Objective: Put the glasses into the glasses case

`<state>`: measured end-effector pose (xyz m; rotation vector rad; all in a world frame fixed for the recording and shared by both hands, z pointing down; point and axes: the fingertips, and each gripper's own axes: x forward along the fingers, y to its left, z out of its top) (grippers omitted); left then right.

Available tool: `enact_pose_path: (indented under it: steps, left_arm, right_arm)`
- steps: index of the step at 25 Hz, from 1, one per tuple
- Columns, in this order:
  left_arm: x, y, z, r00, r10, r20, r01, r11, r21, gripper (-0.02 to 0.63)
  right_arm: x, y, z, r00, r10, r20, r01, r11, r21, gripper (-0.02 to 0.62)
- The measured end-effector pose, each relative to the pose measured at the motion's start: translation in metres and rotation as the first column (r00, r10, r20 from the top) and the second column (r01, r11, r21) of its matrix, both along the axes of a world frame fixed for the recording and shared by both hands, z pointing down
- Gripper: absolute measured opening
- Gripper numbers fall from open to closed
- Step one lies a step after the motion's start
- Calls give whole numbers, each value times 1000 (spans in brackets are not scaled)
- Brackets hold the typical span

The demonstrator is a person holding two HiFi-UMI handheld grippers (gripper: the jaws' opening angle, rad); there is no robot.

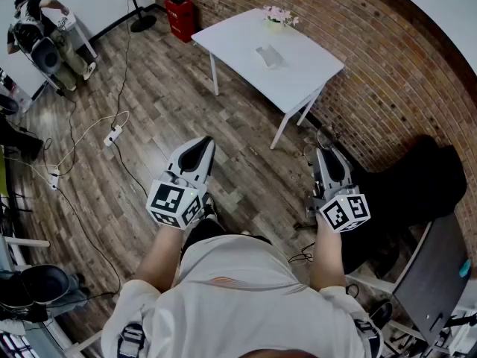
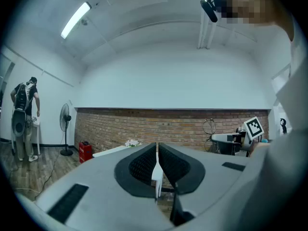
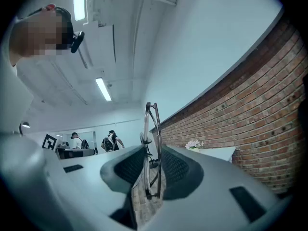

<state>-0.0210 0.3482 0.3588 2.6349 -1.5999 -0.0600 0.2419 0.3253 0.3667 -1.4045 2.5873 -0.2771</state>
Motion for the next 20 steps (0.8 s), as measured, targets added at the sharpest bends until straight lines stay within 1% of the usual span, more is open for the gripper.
enact_pose_path:
  steps: [3,6,12,17,20]
  left_arm:
    - [1,3,-6,1000,-2,1,2,1000,25,26]
    - [3,4,-8,1000,-2,4,2,1000,30,26]
    - [4,4,-1,1000,6,9,-6,1000,8,26]
    - [6,1,0,1000,14,8,-14,1000,4,26]
    - [7,-1,5,1000,24,14,-24,1000,-12,26]
  right_arm:
    - [-3,1,-4,1000,-16,5,16,1000,14,156]
    - [-4,1,-4,1000,-20,11,20,1000,13,156]
    - [-7,2,2,1000,-21,11,21,1000,5,156]
    - [-3,1,3,1000,-12,12,11,1000,3,156]
    - [-2,-1,4,1000,-3,3,2,1000,10,156]
